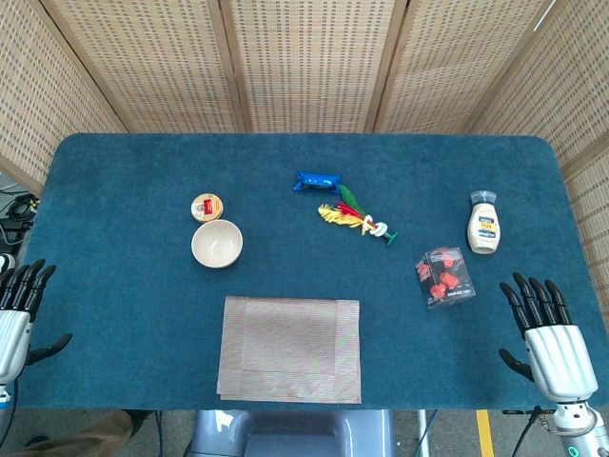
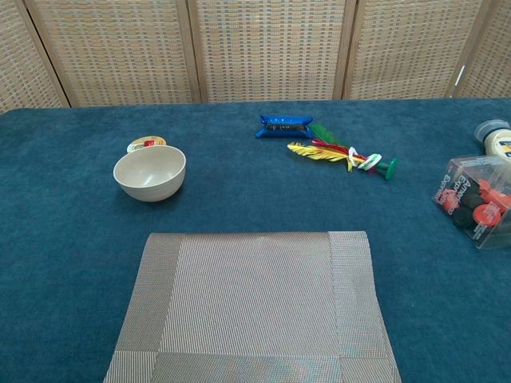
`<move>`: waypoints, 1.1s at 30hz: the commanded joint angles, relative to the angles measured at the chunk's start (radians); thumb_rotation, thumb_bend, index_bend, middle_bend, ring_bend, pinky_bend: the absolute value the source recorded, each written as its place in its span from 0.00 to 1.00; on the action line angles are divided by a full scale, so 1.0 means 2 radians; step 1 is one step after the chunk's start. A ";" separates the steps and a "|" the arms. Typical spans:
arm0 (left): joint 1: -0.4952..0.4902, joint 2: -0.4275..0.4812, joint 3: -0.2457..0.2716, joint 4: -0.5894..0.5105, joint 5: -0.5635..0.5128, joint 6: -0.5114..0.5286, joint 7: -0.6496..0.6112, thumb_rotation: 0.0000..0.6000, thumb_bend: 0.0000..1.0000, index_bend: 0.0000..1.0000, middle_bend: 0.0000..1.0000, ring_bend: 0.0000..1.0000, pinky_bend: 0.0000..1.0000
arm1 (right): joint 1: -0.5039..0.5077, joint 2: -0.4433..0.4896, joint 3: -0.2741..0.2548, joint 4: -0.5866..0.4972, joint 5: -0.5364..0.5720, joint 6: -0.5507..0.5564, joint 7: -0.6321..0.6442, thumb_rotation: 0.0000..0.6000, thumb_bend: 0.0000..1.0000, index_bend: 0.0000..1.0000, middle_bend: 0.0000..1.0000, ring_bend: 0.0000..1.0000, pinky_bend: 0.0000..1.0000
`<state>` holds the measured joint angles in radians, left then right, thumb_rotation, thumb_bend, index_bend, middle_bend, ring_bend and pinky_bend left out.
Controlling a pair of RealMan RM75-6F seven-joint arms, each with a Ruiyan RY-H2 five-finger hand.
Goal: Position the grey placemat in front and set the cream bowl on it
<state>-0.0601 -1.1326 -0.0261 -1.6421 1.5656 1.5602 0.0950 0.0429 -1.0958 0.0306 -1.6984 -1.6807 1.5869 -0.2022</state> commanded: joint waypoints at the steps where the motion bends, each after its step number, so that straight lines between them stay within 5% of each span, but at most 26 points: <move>1: 0.000 0.000 0.000 0.000 0.000 -0.001 0.001 1.00 0.00 0.00 0.00 0.00 0.00 | -0.001 0.001 0.000 0.000 0.000 0.001 0.001 1.00 0.00 0.02 0.00 0.00 0.00; 11: -0.012 -0.010 -0.005 0.007 -0.005 -0.018 0.014 1.00 0.00 0.00 0.00 0.00 0.00 | 0.001 0.000 0.000 -0.001 0.001 -0.002 0.000 1.00 0.00 0.02 0.00 0.00 0.00; 24: -0.172 -0.089 -0.070 0.067 -0.035 -0.208 0.046 1.00 0.00 0.00 0.00 0.00 0.00 | 0.008 -0.003 0.017 0.010 0.043 -0.020 0.000 1.00 0.00 0.03 0.00 0.00 0.00; 27: -0.201 -0.118 -0.084 0.090 -0.062 -0.244 0.066 1.00 0.01 0.06 0.00 0.00 0.00 | 0.010 -0.007 0.020 0.014 0.052 -0.026 -0.005 1.00 0.00 0.03 0.00 0.00 0.00; 31: -0.231 -0.160 -0.099 0.130 -0.091 -0.272 0.082 1.00 0.15 0.26 0.00 0.00 0.00 | 0.013 -0.011 0.025 0.018 0.063 -0.030 -0.011 1.00 0.00 0.03 0.00 0.00 0.00; 33: -0.246 -0.185 -0.101 0.164 -0.092 -0.280 0.077 1.00 0.19 0.27 0.00 0.00 0.00 | 0.013 -0.013 0.027 0.019 0.068 -0.032 -0.013 1.00 0.00 0.03 0.00 0.00 0.00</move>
<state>-0.5110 -1.4483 -0.2119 -1.3787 1.4010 1.0305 0.2433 0.0686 -1.1202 0.0820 -1.6611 -1.5478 1.5254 -0.2266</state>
